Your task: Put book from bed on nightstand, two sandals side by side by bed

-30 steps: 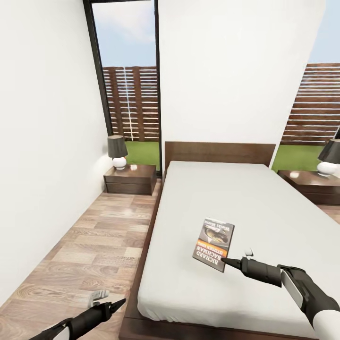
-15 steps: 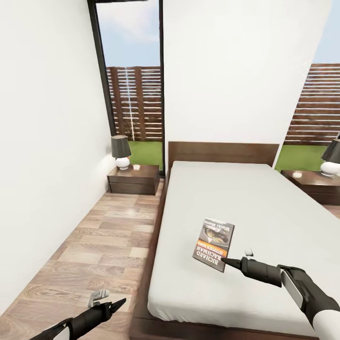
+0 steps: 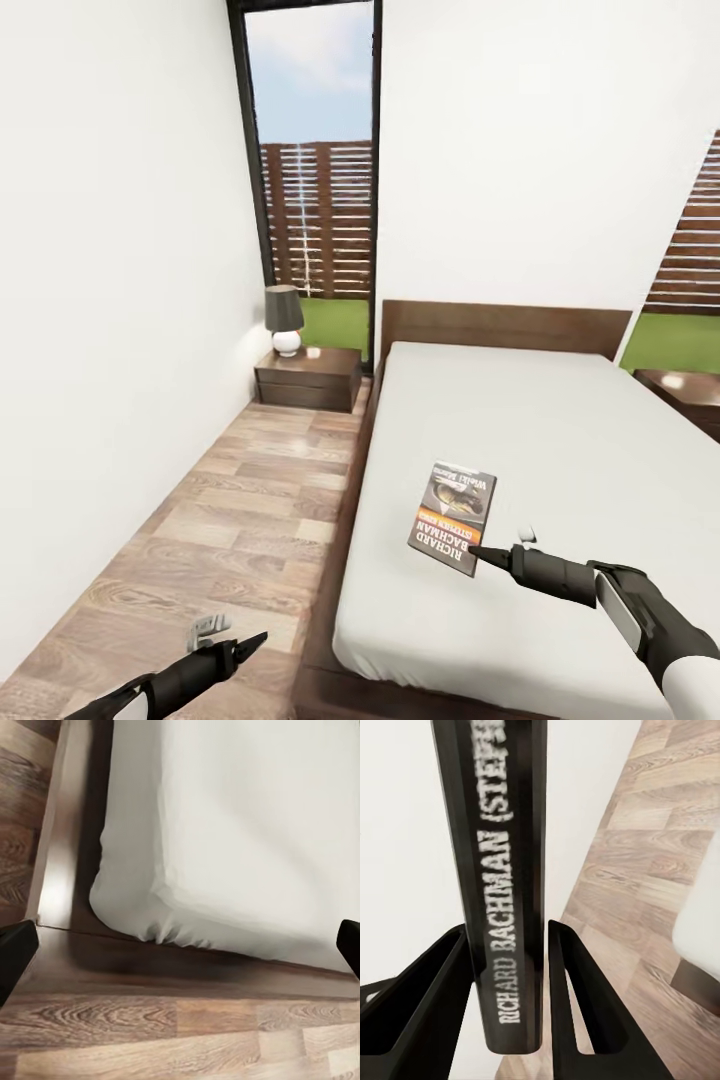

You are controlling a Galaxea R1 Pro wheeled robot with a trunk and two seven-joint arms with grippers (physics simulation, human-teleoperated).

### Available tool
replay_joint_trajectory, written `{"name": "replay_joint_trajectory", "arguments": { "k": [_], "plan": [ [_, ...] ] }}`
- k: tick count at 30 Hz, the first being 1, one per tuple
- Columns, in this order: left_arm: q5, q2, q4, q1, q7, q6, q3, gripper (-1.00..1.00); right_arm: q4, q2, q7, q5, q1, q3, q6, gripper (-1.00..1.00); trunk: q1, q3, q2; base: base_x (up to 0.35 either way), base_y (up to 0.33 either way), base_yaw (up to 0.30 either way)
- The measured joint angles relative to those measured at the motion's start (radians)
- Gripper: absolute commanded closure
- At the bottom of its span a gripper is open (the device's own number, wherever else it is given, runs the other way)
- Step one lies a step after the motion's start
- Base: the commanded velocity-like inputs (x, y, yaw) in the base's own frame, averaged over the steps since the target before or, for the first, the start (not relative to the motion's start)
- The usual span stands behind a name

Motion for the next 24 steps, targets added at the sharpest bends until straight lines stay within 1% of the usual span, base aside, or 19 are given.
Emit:
{"name": "replay_joint_trajectory", "arguments": {
  "k": [9,24],
  "plan": [
    [0.0,0.0,0.0,0.0,-0.001,0.0,0.0,-1.0,0.0,0.0,-0.002,0.0,0.0,0.0,-0.001,1.0,0.0,0.0,0.0,0.0,0.0,0.239],
    [0.0,-0.001,0.0,0.0,0.0,0.0,0.0,-1.0,0.0,-0.002,0.003,0.002,0.0,-0.001,0.0,1.0,0.0,0.0,0.0,0.0,0.0,0.208]
  ]
}}
